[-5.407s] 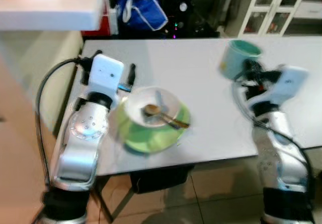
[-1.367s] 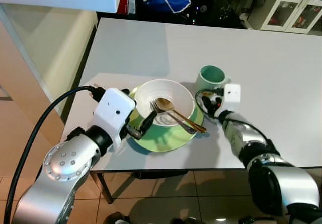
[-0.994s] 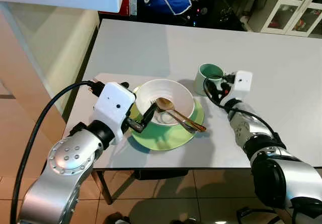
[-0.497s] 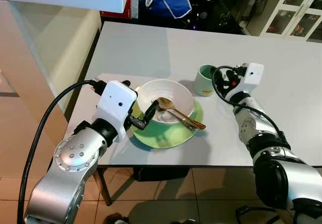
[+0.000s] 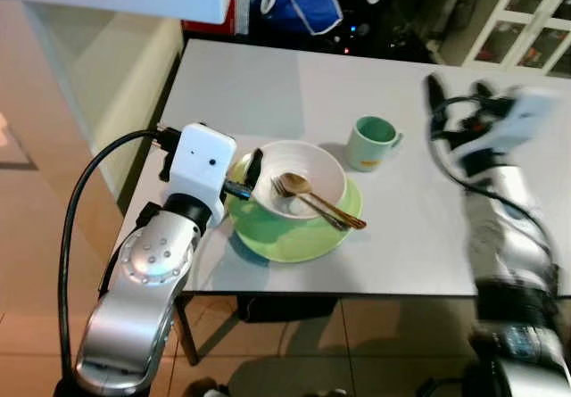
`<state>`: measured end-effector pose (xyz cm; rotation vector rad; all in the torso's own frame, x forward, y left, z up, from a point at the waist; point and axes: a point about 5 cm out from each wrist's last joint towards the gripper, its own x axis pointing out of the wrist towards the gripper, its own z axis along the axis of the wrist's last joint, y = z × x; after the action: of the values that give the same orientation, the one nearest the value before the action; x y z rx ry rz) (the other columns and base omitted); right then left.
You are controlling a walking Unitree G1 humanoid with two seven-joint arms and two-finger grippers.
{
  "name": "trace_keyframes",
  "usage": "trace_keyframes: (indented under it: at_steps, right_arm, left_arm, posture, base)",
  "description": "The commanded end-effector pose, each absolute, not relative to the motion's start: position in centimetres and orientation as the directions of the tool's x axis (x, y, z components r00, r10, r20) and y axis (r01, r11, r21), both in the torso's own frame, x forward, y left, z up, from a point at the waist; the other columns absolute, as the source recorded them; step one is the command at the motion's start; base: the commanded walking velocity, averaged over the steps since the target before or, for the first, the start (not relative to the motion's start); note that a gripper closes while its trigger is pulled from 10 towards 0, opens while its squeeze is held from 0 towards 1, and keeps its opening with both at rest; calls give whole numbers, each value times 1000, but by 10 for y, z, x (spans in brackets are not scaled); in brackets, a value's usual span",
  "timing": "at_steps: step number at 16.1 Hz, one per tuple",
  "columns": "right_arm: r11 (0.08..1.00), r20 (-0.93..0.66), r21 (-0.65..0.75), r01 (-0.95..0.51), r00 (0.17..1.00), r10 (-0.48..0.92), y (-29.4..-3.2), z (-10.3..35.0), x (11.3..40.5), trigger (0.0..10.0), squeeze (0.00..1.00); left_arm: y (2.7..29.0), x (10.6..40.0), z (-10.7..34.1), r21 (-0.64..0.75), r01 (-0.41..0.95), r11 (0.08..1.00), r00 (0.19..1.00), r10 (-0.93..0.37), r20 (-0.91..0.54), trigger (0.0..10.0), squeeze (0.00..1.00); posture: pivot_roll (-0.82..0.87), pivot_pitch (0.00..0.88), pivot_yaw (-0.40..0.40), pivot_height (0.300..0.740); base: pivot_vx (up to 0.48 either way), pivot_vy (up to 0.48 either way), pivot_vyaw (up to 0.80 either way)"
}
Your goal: Setting the table
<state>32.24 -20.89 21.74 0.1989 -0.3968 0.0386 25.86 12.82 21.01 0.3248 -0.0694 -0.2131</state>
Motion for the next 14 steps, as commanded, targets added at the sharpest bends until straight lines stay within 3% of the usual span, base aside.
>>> trace_keyframes:
  at_steps: [1,8,14]
  right_arm:
    - [978,375,209,-18,925,-63,-210,225,309,10000,0]
    - [995,185,85,-48,982,31,-164,213,277,10000,0]
    - [990,119,137,-40,993,24,-161,210,279,10000,0]
  left_arm:
    - [128,262,211,333,169,927,979,-198,52,10000,0]
    - [129,275,210,306,139,942,984,-167,67,10000,0]
    - [133,287,215,323,107,940,984,-146,99,10000,0]
  posture:
    - [32,0,-87,740]
    - [-4,0,-33,740]
    - [15,0,-24,740]
  base:
    - [0,0,0]
    - [0,0,0]
    - [0,0,0]
